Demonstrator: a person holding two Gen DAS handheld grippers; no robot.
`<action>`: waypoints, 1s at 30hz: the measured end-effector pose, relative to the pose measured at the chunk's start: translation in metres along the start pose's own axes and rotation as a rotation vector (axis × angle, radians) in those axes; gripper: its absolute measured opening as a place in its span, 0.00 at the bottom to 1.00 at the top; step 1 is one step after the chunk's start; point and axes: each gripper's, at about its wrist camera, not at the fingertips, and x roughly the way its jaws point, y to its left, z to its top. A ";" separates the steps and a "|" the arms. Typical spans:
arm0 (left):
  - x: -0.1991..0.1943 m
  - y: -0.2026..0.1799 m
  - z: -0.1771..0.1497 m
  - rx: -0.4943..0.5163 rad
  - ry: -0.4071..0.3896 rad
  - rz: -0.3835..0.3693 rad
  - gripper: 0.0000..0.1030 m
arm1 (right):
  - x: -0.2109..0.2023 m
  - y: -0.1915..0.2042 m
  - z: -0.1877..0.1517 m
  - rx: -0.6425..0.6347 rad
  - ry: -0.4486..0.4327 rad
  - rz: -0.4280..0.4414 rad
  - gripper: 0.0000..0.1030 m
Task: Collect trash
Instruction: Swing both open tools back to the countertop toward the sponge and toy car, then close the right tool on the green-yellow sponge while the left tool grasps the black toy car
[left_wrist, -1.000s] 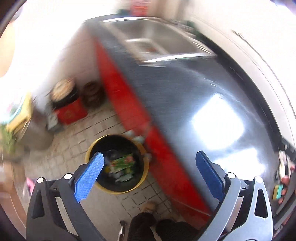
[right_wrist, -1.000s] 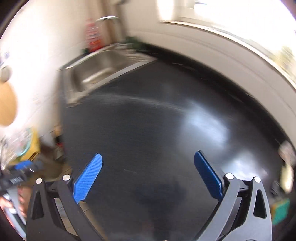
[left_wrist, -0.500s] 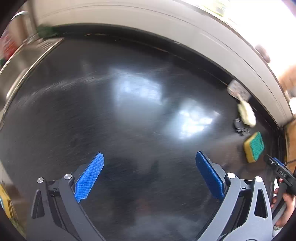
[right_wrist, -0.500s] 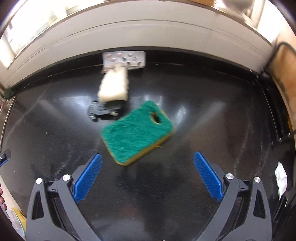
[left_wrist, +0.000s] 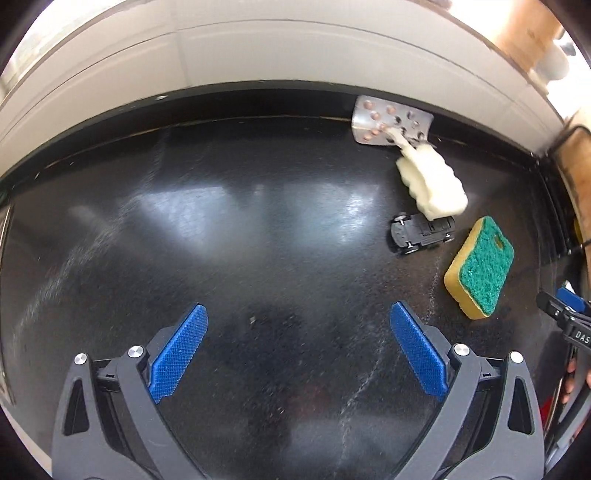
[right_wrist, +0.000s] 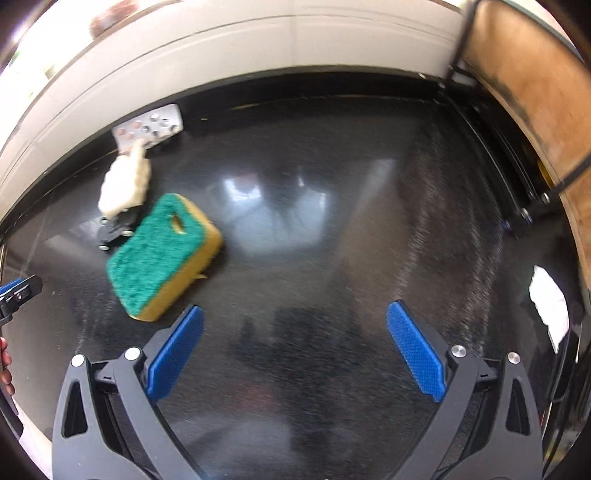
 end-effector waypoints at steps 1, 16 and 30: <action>0.004 -0.004 0.002 0.015 0.007 -0.003 0.94 | 0.000 -0.005 -0.002 0.008 0.005 -0.003 0.93; 0.043 -0.054 0.026 0.177 0.058 0.017 0.94 | 0.019 0.015 -0.016 -0.059 0.093 0.112 0.93; 0.052 -0.074 0.050 0.208 0.070 0.046 0.94 | 0.042 0.076 0.001 -0.151 0.134 0.220 0.93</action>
